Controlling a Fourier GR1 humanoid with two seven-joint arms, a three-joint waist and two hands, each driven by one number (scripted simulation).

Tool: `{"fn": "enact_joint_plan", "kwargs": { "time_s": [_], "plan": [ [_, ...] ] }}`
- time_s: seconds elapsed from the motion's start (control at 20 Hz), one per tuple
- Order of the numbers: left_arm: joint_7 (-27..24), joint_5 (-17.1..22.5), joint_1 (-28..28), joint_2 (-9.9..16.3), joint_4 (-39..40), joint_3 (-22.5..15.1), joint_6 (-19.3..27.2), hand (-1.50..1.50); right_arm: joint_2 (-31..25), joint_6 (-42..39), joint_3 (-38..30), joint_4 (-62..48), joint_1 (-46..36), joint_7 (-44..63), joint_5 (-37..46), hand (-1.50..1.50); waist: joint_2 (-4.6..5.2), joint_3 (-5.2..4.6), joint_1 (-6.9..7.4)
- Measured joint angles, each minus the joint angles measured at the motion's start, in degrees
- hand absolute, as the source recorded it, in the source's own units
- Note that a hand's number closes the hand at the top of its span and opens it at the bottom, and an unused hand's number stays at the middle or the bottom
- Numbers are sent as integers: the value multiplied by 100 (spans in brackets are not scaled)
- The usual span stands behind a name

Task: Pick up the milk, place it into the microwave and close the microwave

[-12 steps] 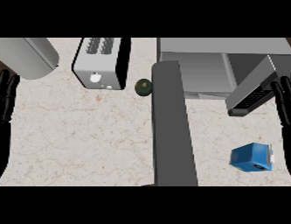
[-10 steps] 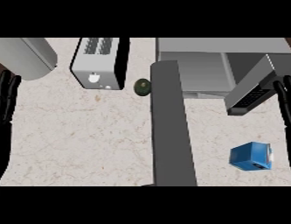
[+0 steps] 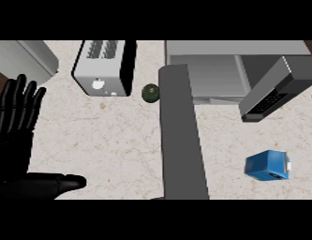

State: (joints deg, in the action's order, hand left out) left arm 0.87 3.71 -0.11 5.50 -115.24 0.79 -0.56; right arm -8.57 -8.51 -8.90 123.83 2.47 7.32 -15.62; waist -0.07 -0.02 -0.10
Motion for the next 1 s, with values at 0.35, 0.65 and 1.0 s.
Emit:
{"fn": "enact_joint_plan", "kwargs": {
  "time_s": [0.35,0.65,1.0],
  "plan": [
    [-119,-68,539,-243,-241,-246,-29,-150,-94,-82,-332,-196,-62,243,-300,-150,3,2,13],
    [-123,-113,1056,-277,-709,-372,-107,-150,-71,-456,-460,-722,303,-280,-49,-150,1,3,19],
    [-251,-228,1488,-386,-951,-613,-168,-150,159,-691,-417,-1291,752,-994,471,-150,1,1,21]
  ]
}}
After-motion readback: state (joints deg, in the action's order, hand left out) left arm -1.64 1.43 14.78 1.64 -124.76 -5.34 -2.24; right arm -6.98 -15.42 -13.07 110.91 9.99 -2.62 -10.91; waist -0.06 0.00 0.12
